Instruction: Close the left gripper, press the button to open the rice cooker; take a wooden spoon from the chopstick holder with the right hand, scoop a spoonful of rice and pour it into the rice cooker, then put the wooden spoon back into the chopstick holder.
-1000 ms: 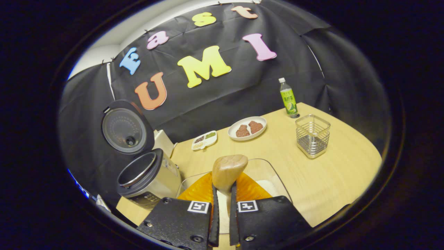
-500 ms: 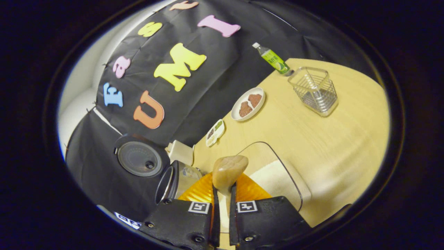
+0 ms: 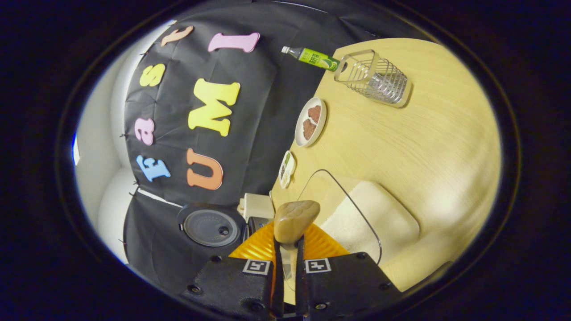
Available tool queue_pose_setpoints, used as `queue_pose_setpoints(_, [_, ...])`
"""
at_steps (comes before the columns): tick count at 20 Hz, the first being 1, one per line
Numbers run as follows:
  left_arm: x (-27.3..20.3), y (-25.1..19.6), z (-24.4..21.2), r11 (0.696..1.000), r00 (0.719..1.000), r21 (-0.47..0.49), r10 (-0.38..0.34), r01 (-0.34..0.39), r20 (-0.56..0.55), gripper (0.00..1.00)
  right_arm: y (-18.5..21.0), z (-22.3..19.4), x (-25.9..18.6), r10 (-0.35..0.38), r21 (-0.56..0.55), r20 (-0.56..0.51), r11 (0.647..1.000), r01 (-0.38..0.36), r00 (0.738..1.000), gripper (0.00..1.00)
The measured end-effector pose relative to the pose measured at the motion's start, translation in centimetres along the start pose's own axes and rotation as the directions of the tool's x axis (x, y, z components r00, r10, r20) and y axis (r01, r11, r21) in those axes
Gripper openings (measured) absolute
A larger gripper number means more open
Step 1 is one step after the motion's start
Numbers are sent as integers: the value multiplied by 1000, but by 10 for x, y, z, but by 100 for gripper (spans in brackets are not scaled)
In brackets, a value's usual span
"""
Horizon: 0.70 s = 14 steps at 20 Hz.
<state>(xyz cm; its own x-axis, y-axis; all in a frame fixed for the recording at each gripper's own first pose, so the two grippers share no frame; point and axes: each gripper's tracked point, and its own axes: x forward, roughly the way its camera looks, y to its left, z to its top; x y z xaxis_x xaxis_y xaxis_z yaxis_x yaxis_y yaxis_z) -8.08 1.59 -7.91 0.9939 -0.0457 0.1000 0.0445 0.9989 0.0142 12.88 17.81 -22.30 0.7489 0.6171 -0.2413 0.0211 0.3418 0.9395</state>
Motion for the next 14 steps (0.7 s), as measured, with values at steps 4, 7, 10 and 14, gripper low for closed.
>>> queue_pose_setpoints(4, [0, 6, -1, 1000, 1000, -12, 9, -9, -3, 94, 11, 16, -15, 69, 103, 53, 992, -74, 996, 15])
queue_pose_setpoints(7, [1, 13, -2, 999, 1000, -23, 28, -29, -8, 94, 17, 30, -29, 143, 208, 90, 965, -159, 986, 15])
queue_pose_setpoints(10, [-3, 23, 3, 998, 998, -3, 69, -69, 7, 94, 21, 40, -26, 175, 286, 107, 937, -199, 979, 15])
queue_pose_setpoints(14, [-6, 15, 10, 999, 999, -7, 44, -44, 25, 94, 32, 42, -26, 219, 369, 108, 897, -244, 970, 14])
